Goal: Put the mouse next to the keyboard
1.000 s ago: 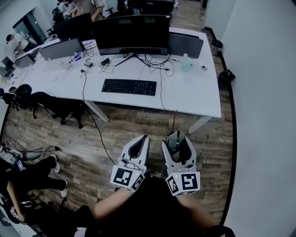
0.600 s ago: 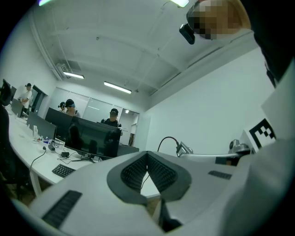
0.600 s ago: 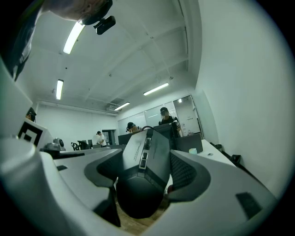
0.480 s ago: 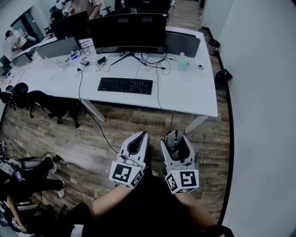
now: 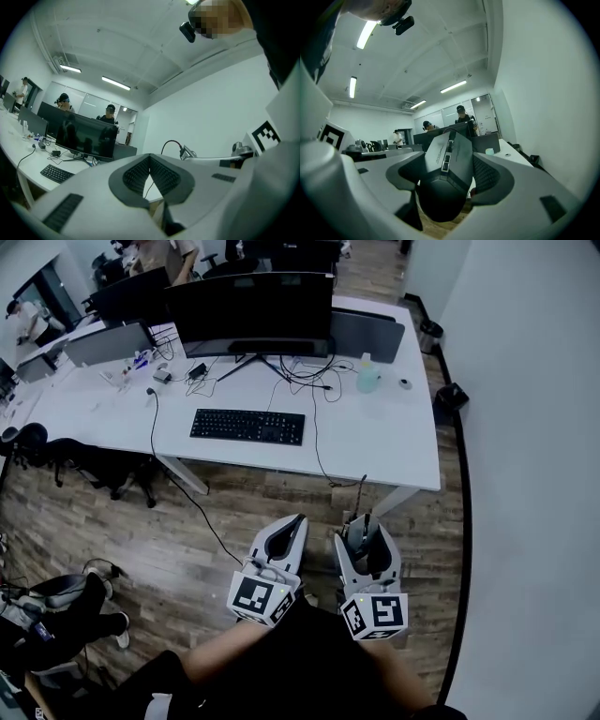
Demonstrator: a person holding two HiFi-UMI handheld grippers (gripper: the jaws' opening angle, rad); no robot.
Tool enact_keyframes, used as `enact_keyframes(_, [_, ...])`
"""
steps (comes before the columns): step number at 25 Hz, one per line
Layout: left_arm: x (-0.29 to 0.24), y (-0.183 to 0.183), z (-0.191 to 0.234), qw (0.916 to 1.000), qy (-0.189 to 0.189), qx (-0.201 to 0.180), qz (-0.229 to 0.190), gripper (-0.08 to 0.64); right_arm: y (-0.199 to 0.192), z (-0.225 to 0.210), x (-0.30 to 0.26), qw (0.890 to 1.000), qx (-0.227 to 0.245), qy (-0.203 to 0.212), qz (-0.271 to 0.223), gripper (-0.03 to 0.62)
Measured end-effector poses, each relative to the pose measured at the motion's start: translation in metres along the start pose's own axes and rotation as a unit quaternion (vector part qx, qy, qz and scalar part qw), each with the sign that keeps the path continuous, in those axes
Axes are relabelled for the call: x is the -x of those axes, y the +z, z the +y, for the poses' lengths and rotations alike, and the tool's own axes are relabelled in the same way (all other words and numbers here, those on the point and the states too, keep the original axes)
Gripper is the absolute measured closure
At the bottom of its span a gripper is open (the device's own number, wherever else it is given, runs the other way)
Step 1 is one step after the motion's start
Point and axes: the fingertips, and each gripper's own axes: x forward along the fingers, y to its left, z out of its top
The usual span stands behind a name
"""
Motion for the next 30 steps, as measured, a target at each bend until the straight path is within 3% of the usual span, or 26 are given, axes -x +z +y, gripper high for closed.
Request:
enact_keyframes(10, [-0.061, -0.012, 0.046, 0.9998, 0.001, 0.015, 0.011, 0.557, -0.006, -0.023, -0.070, 1.000, -0.006, -0.007, 0.021, 0.265])
enact_keyframes(23, [-0.172, -0.004, 0.155, 0.9989, 0.011, 0.039, 0.022, 0.557, -0.006, -0.051, -0.226, 0.997, -0.004, -0.005, 0.083, 0.265])
enact_keyframes(30, [-0.224, -0.005, 0.200, 0.9985, -0.011, 0.045, 0.029, 0.557, -0.002, -0.067, -0.294, 0.995, -0.001, -0.028, 0.098, 0.267])
